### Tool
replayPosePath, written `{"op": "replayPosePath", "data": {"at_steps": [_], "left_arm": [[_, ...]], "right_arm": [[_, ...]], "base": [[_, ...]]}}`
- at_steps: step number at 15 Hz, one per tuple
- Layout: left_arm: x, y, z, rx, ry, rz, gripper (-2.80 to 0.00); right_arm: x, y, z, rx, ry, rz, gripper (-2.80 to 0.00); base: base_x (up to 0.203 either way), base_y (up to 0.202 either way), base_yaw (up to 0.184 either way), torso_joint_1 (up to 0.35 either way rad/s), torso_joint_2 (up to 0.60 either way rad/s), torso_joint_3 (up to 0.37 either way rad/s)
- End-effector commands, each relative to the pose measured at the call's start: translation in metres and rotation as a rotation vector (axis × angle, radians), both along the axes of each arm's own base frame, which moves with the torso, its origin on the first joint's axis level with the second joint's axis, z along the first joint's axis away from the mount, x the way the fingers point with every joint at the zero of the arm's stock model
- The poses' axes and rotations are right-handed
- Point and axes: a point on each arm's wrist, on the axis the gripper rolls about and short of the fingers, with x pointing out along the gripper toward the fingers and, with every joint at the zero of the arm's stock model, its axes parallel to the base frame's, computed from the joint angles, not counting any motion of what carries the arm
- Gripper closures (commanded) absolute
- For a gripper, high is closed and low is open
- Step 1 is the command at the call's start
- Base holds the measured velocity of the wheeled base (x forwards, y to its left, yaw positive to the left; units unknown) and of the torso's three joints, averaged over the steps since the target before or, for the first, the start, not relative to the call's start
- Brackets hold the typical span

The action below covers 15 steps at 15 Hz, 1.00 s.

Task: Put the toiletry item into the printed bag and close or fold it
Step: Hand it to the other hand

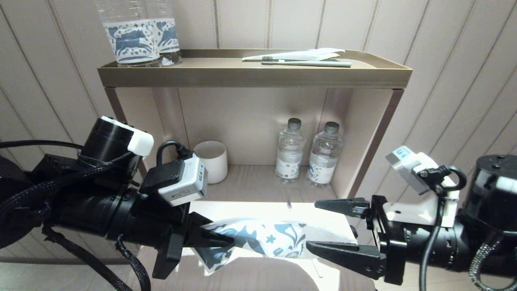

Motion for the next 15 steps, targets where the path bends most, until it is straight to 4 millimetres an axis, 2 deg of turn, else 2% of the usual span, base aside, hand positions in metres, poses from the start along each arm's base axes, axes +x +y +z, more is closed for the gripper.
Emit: {"op": "replayPosePath", "data": {"at_steps": [1, 6, 9, 15], "left_arm": [[0.002, 0.000, 0.002, -0.007, 0.012, 0.010, 0.00], [0.006, -0.003, 0.009, -0.035, 0.038, 0.022, 0.00], [0.007, -0.005, 0.008, -0.048, 0.052, -0.001, 0.00], [0.005, -0.006, 0.007, -0.044, 0.048, -0.014, 0.00]], "right_arm": [[-0.003, -0.001, 0.005, 0.015, -0.020, 0.005, -2.80], [-0.002, 0.000, 0.005, 0.032, 0.025, 0.002, -2.80], [0.006, 0.004, -0.002, 0.023, 0.067, -0.005, -2.80], [0.012, 0.008, 0.004, 0.036, 0.059, -0.007, -2.80]], "base": [[0.000, 0.000, 0.000, 0.000, 0.00, 0.000], [0.000, 0.000, 0.000, 0.000, 0.00, 0.000], [0.000, 0.000, 0.000, 0.000, 0.00, 0.000], [0.000, 0.000, 0.000, 0.000, 0.00, 0.000]]}}
